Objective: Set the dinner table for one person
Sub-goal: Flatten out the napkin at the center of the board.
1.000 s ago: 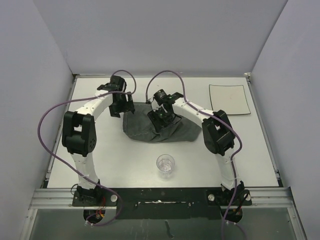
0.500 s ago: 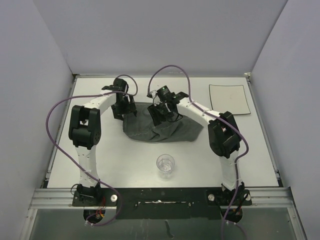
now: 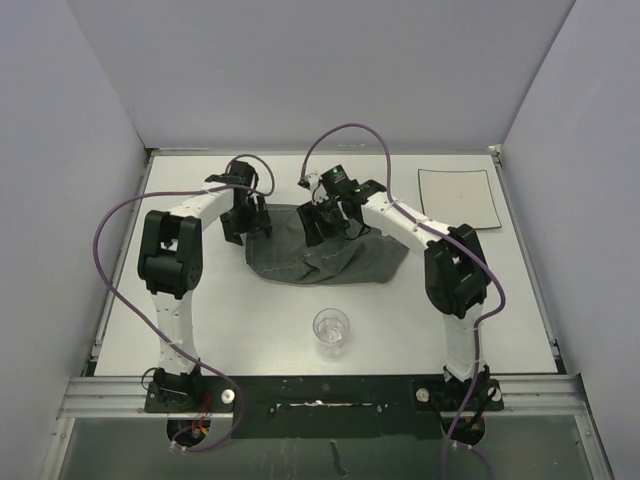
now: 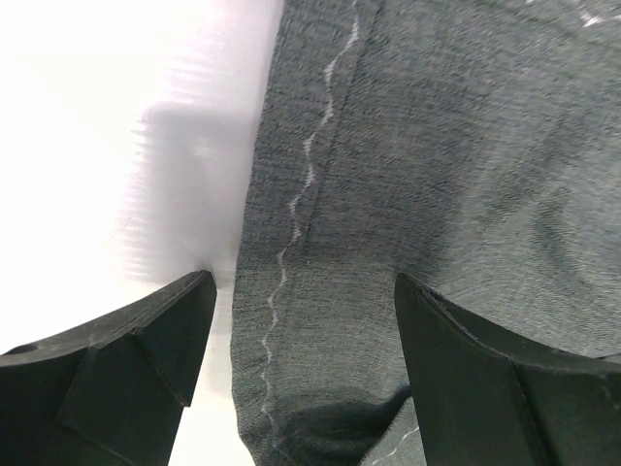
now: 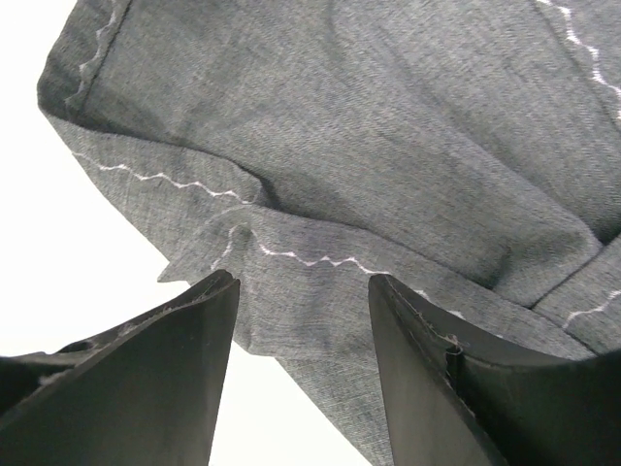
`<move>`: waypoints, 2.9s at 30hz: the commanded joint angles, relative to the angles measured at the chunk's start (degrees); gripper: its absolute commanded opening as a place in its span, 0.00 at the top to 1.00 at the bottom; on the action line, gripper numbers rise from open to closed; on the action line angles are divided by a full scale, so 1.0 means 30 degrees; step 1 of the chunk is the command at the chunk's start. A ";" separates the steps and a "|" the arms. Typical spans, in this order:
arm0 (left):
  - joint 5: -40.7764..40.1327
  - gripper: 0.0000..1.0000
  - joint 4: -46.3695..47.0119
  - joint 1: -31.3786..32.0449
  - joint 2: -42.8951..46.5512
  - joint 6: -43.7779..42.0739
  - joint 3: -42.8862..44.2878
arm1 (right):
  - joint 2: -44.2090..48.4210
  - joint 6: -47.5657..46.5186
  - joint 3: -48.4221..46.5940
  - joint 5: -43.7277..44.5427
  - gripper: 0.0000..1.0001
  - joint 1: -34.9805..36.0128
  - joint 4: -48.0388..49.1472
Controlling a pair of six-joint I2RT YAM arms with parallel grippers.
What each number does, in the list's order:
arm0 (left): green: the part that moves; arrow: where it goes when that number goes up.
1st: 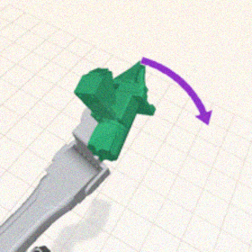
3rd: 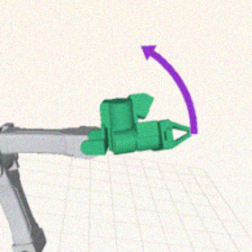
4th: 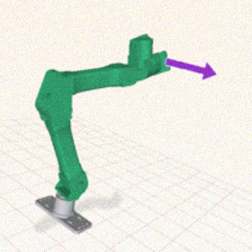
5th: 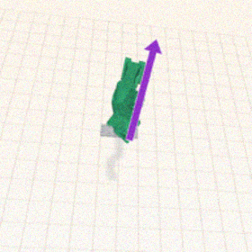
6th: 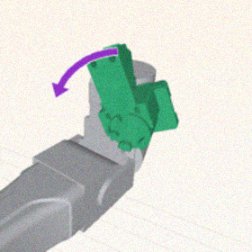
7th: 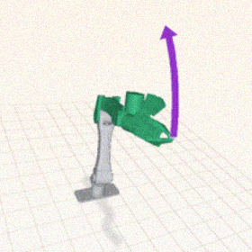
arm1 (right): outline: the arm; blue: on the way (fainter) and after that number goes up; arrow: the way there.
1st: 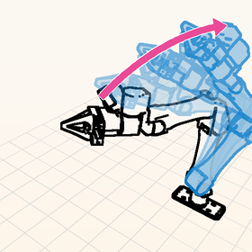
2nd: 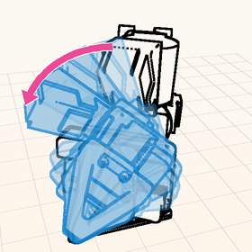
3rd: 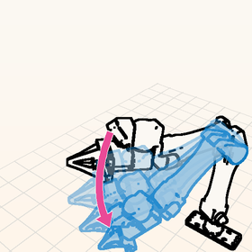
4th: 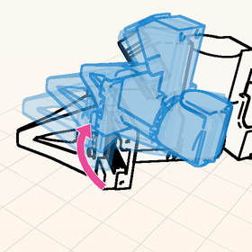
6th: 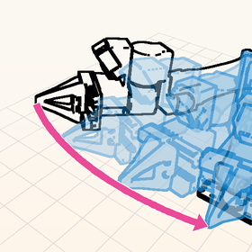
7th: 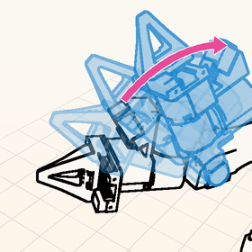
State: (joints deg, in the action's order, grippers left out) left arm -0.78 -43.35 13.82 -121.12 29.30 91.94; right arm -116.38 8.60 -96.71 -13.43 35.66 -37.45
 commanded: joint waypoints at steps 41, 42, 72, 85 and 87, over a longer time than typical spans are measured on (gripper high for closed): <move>-0.0543 1.00 -0.2372 0.0629 0.0886 -0.0102 0.1186 | -0.0729 -0.0256 -0.3640 0.2381 1.00 0.1682 -0.3638; -0.0698 1.00 -0.2494 0.0595 0.1032 -0.0220 0.1464 | -0.0440 -0.0193 -0.3696 0.2710 1.00 0.1682 -0.3718; -0.7525 1.00 -0.6334 0.2628 1.0092 -0.3669 0.7240 | 1.2553 0.0940 -0.1429 1.2554 1.00 0.2669 -0.2057; -1.2545 1.00 -0.6058 0.7762 1.3055 -0.4767 0.7828 | 1.6083 -0.0690 -0.0278 1.4643 1.00 0.4339 0.0216; -1.3321 1.00 -0.6028 0.8297 1.3339 -0.4892 0.7907 | 1.6145 -0.0930 -0.0475 1.5132 1.00 0.4398 0.0119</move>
State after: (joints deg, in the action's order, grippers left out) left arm -32.62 -62.94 36.18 -85.62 16.21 112.55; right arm -69.21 8.01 -97.27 27.35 48.27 -41.52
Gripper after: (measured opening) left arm 0.009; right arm 0.044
